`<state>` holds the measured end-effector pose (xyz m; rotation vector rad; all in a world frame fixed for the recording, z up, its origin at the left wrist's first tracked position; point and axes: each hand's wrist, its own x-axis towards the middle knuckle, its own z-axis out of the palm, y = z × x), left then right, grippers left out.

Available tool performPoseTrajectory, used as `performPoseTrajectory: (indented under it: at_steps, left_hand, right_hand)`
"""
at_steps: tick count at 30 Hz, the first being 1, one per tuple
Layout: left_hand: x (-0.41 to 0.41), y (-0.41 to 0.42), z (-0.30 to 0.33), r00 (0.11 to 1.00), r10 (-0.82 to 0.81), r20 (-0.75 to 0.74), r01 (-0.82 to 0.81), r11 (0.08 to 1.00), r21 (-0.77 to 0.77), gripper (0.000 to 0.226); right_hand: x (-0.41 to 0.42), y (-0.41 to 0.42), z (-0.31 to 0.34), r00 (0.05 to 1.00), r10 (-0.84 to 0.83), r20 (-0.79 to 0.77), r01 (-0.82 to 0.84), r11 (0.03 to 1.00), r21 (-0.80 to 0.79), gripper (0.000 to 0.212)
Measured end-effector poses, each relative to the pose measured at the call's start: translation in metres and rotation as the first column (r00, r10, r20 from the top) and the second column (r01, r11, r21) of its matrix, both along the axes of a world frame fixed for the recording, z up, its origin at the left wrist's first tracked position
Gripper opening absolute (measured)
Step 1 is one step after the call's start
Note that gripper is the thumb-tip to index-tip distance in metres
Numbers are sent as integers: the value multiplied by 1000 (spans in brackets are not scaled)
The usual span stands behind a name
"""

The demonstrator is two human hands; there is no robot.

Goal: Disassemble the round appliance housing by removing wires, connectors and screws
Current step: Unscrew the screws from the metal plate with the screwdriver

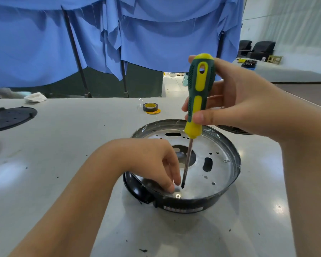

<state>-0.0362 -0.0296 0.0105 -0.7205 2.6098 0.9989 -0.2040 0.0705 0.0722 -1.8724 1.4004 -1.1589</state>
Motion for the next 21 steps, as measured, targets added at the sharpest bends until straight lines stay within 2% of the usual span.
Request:
performPoseTrajectory:
  at_steps: [7, 12, 21]
  left_hand:
    - [-10, 9, -5, 998, -47, 50, 51, 994, -93, 6]
    - [-12, 10, -8, 995, -66, 73, 75, 990, -116, 1]
    - [-13, 11, -10, 991, -71, 112, 87, 986, -140, 13]
  right_hand:
    - [-5, 0, -1, 986, -73, -148, 76, 997, 9, 79]
    - [-5, 0, -1, 975, -87, -206, 93, 995, 19, 75]
    - [-2, -7, -5, 955, -124, -268, 132, 991, 10, 69]
